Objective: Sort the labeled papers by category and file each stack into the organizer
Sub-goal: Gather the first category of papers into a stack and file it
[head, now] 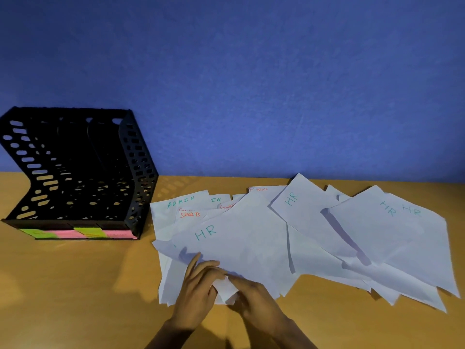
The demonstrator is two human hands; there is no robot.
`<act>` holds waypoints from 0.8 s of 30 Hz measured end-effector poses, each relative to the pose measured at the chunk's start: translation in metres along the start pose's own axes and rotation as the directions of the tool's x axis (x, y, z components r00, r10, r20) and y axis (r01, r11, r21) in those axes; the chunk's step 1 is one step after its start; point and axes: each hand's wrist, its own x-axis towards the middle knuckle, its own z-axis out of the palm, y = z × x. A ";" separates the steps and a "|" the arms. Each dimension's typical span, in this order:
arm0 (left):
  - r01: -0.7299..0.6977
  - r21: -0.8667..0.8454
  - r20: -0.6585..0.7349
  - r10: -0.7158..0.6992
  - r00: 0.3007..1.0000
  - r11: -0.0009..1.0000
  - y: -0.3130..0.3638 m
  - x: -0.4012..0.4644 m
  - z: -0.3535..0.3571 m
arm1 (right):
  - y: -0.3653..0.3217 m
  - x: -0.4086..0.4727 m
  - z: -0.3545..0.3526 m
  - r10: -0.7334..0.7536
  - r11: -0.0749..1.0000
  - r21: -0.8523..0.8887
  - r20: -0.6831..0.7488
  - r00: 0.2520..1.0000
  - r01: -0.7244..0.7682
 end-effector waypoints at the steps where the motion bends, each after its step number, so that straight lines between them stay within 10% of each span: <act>1: -0.011 0.005 -0.017 0.011 1.000 1.000 0.003 0.005 -0.002 | -0.003 0.000 -0.004 -0.002 1.000 -0.007 -0.070 0.998 0.001; 4: 0.044 -0.064 -0.144 -0.052 0.988 0.997 0.013 0.018 -0.007 | -0.020 0.003 -0.021 -0.010 0.999 0.042 -0.340 0.940 0.025; 7: 0.370 -0.406 -0.212 -0.480 0.851 0.835 0.025 0.037 -0.015 | -0.031 0.003 -0.034 -0.024 0.998 0.033 -0.557 0.830 0.051; 11: 0.598 -0.801 0.322 -0.812 0.486 0.040 0.022 0.066 -0.024 | -0.034 0.001 -0.049 -0.265 0.959 -0.256 -0.648 0.714 0.123; 13: 0.576 -0.789 0.541 -0.689 0.482 -0.216 0.018 0.077 -0.027 | -0.032 0.001 -0.046 -0.374 0.907 -0.400 -0.612 0.697 0.135; 18: 0.671 -0.686 0.711 -0.455 0.536 -0.282 0.015 0.095 -0.025 | -0.031 -0.011 -0.028 -0.499 0.807 -0.558 -0.467 0.730 0.195; 24: 0.733 -0.678 0.564 -0.600 0.568 0.058 0.014 0.098 -0.007 | -0.022 -0.035 -0.015 -0.428 0.830 -0.528 -0.396 0.812 0.180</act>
